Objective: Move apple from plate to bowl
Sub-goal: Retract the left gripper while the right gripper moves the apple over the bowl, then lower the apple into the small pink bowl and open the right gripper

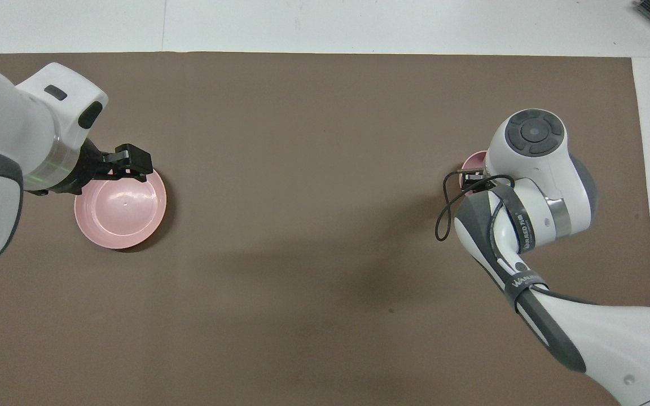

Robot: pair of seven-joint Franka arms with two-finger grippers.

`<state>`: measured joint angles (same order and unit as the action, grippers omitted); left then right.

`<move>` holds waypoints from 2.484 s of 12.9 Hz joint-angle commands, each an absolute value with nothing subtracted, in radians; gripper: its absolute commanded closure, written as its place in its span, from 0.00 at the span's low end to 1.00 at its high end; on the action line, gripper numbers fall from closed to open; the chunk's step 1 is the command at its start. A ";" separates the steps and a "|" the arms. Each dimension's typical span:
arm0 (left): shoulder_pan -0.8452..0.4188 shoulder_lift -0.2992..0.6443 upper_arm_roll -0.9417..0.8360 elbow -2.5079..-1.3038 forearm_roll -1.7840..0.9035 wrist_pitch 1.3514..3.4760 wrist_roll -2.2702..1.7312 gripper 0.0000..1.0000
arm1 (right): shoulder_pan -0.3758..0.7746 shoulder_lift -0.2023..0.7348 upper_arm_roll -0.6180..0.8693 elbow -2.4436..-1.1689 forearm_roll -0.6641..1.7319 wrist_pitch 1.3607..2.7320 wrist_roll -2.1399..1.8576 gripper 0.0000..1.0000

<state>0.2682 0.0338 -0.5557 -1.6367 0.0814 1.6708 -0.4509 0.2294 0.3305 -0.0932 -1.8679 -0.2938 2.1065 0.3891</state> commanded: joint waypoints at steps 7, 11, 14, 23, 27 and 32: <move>0.094 -0.032 -0.215 -1.661 -0.009 1.663 -0.258 0.00 | 0.227 0.337 -0.087 -1.859 -0.307 2.131 0.416 0.06; -0.030 -0.032 -0.010 -1.648 -0.009 1.655 -0.123 0.00 | 0.227 0.331 -0.087 -1.856 -0.304 2.129 0.408 0.00; -0.089 -0.038 0.072 -1.641 -0.008 1.605 -0.115 0.00 | 0.221 0.318 -0.086 -1.855 -0.296 2.129 0.405 0.00; -0.089 -0.046 0.048 -1.588 -0.037 1.516 -0.115 0.00 | 0.198 0.135 -0.098 -1.810 -0.095 2.100 0.391 0.00; -0.086 -0.061 0.051 -1.598 -0.040 1.499 -0.124 0.00 | 0.186 0.037 -0.100 -1.731 -0.058 1.980 0.390 0.00; -0.090 -0.064 0.048 -1.597 -0.040 1.480 -0.123 0.00 | 0.155 0.043 -0.100 -1.513 -0.015 1.680 0.390 0.00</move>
<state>-0.0736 -0.0523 0.0380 -1.5983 -0.0306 1.5023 -0.1221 0.1818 0.0158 -0.1062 -1.5637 -0.0499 1.7384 0.3892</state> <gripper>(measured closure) 0.000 0.000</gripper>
